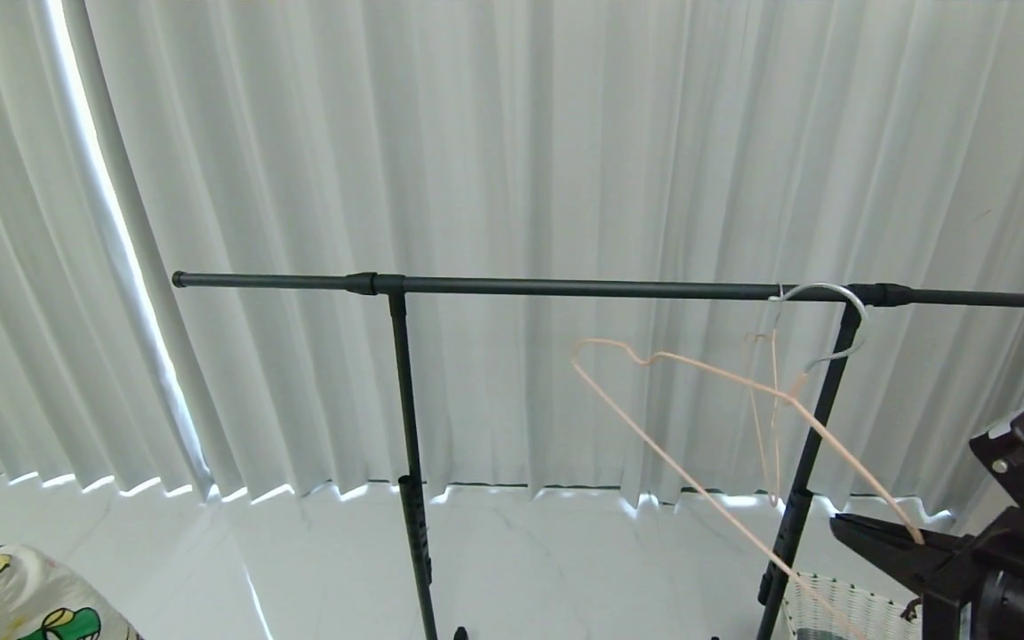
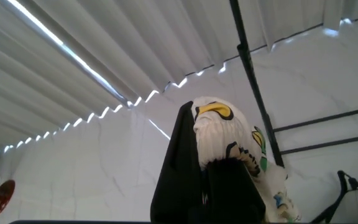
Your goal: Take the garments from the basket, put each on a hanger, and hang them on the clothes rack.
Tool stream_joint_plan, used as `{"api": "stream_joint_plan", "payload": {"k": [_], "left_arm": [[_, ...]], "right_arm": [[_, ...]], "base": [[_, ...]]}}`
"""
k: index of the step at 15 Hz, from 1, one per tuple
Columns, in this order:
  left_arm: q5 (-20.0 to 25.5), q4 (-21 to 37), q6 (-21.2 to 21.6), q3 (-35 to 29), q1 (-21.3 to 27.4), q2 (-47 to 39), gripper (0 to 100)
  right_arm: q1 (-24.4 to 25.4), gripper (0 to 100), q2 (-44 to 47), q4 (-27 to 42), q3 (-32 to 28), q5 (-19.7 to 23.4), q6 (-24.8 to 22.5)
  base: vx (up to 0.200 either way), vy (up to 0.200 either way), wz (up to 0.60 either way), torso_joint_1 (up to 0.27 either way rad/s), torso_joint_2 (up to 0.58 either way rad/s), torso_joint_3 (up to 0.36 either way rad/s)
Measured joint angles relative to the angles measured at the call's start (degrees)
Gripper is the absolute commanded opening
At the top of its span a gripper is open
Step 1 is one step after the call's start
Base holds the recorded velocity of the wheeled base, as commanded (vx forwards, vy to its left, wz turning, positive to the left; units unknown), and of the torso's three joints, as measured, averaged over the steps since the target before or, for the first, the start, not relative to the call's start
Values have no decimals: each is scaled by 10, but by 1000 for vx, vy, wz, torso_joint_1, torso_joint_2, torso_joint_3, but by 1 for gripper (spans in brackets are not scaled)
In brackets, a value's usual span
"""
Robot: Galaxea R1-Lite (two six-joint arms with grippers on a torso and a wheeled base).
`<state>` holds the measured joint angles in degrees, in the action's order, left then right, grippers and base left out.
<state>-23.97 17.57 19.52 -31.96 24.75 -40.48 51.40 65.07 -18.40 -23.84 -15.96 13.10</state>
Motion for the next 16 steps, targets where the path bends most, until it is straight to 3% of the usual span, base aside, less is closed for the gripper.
{"api": "stream_joint_plan", "payload": {"k": [3,6,10,16], "left_arm": [[0,-3,-28,-48,4,-73,0],[-3,-3,-123,-113,3,-189,0],[-52,-3,-242,-225,0,-370,0],[-103,-3,-317,-310,3,-508,0]], "right_arm": [[89,0,58,-96,0,3,43],[154,0,119,-162,-3,5,62],[216,0,143,-167,-4,5,74],[242,0,147,-167,-5,41,74]], "base": [[0,0,0,0,0,0],[0,0,0,0,0,0],[0,0,0,0,0,0],[0,0,0,0,0,0]]}}
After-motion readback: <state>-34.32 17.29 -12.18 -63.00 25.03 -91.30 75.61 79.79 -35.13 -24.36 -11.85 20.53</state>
